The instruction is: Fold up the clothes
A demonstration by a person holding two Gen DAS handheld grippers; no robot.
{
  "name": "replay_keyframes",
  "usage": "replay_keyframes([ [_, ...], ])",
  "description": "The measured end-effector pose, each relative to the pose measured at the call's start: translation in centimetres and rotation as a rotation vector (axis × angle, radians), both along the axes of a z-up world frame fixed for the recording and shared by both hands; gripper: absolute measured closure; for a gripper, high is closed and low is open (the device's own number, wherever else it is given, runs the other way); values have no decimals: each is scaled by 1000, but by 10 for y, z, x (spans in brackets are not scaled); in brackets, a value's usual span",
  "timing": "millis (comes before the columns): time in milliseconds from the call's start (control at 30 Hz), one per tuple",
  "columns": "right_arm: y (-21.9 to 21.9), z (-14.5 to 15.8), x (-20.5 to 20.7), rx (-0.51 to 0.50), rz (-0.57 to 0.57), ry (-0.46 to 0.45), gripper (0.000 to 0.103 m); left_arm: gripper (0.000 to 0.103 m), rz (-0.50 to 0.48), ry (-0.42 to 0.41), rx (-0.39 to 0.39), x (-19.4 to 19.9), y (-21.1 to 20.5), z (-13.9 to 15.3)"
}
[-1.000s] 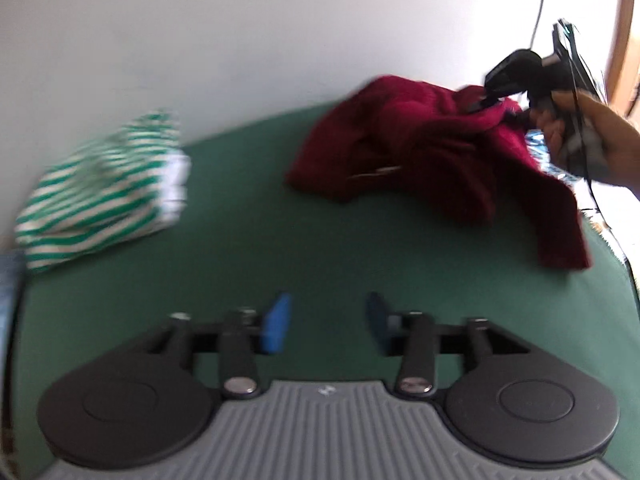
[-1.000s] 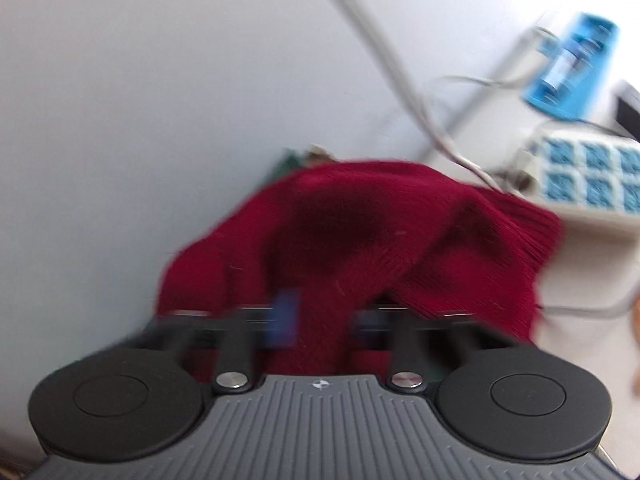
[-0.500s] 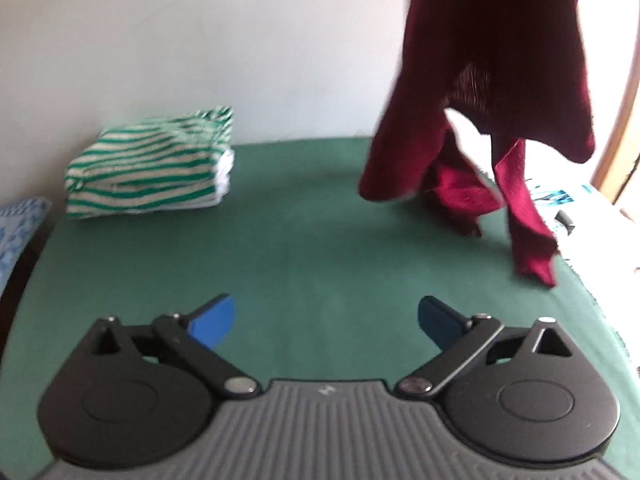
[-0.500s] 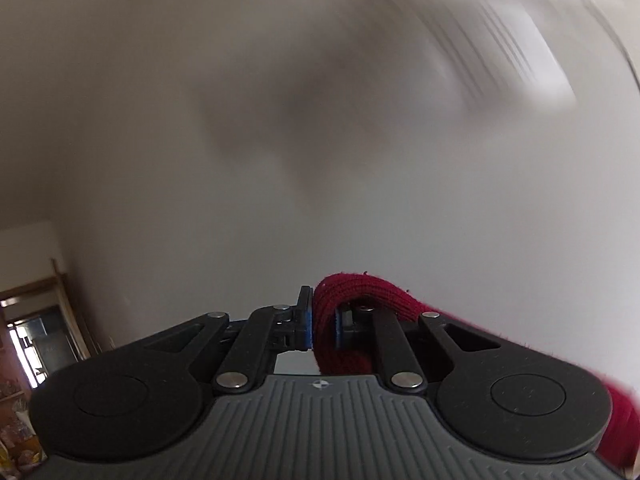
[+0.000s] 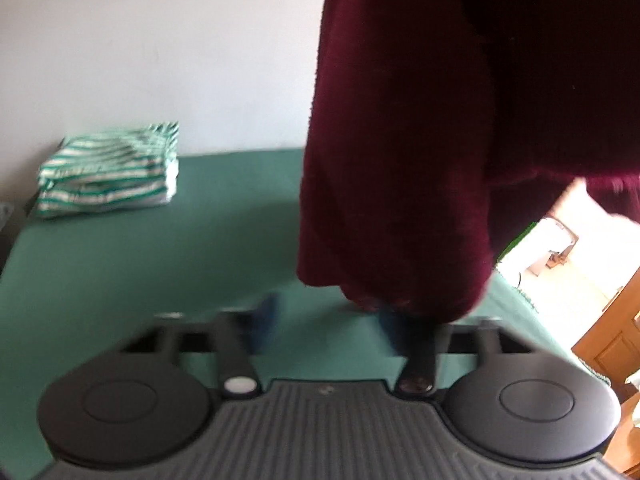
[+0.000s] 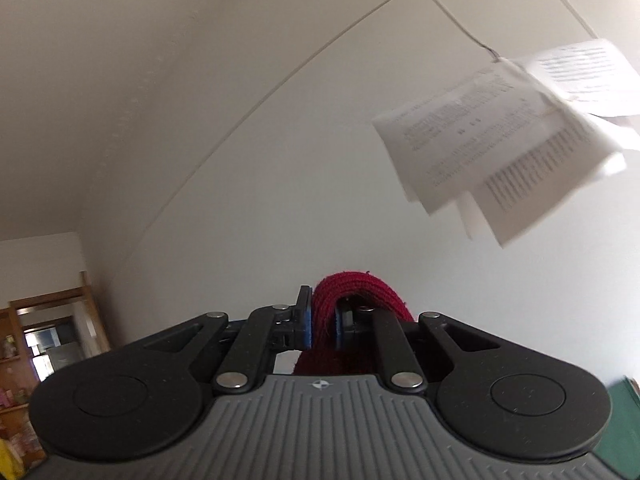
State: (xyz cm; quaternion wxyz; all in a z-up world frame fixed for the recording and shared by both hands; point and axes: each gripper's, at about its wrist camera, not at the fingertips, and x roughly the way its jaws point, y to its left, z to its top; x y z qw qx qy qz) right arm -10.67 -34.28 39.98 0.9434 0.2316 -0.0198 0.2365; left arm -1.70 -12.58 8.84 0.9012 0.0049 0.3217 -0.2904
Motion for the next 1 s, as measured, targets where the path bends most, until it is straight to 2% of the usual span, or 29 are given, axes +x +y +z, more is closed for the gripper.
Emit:
replay_keyframes([
  [33,0,-5,0,-9,-33,20,92,103,6,6,-14,0,10,2],
  [100,-1,-16,5,-40,-120,68,88,103,22,2,-44,-2,31,8],
  [167,-1,-30,10,-119,-208,133,87,103,52,-63,-54,-9,58,20],
  [233,-1,-52,17,-212,-311,234,86,103,81,-111,-39,-16,80,29],
  [300,-8,-84,34,-290,-395,376,86,101,98,-117,-5,-19,95,28],
  [333,-12,-102,44,-328,-437,454,86,92,109,-119,13,-23,100,25],
  [367,-19,-123,54,-360,-474,537,86,72,122,-123,35,-28,104,19],
  [400,-26,-144,63,-397,-509,613,86,61,128,-131,65,-34,105,13],
  [433,-30,-165,67,-452,-539,664,82,42,127,-143,104,-38,102,7],
  [467,-35,-187,71,-507,-568,715,74,31,125,-155,143,-43,99,0],
  [500,-39,-208,74,-563,-598,765,70,27,119,-169,183,-47,94,-7],
  [533,-43,-227,76,-613,-617,804,63,18,107,-185,224,-48,86,-14],
  [567,-43,-241,70,-645,-597,805,57,11,95,-201,266,-49,78,-22],
  [600,-41,-255,58,-672,-544,799,53,9,82,-207,303,-48,70,-30],
  [667,-32,-279,32,-722,-428,775,37,14,53,-182,364,-36,58,-48],
  [700,-27,-291,18,-740,-367,761,35,16,39,-176,394,-31,52,-57],
  [767,-15,-318,-14,-748,-240,748,27,26,10,-217,486,-33,36,-70],
  [833,-3,-344,-42,-760,-132,731,27,21,-34,-285,566,-33,20,-77],
  [933,13,-361,-46,-845,-172,679,27,14,-98,-403,677,-29,-6,-88],
  [1000,23,-372,-48,-901,-199,644,25,13,-138,-482,753,-25,-22,-96],
])
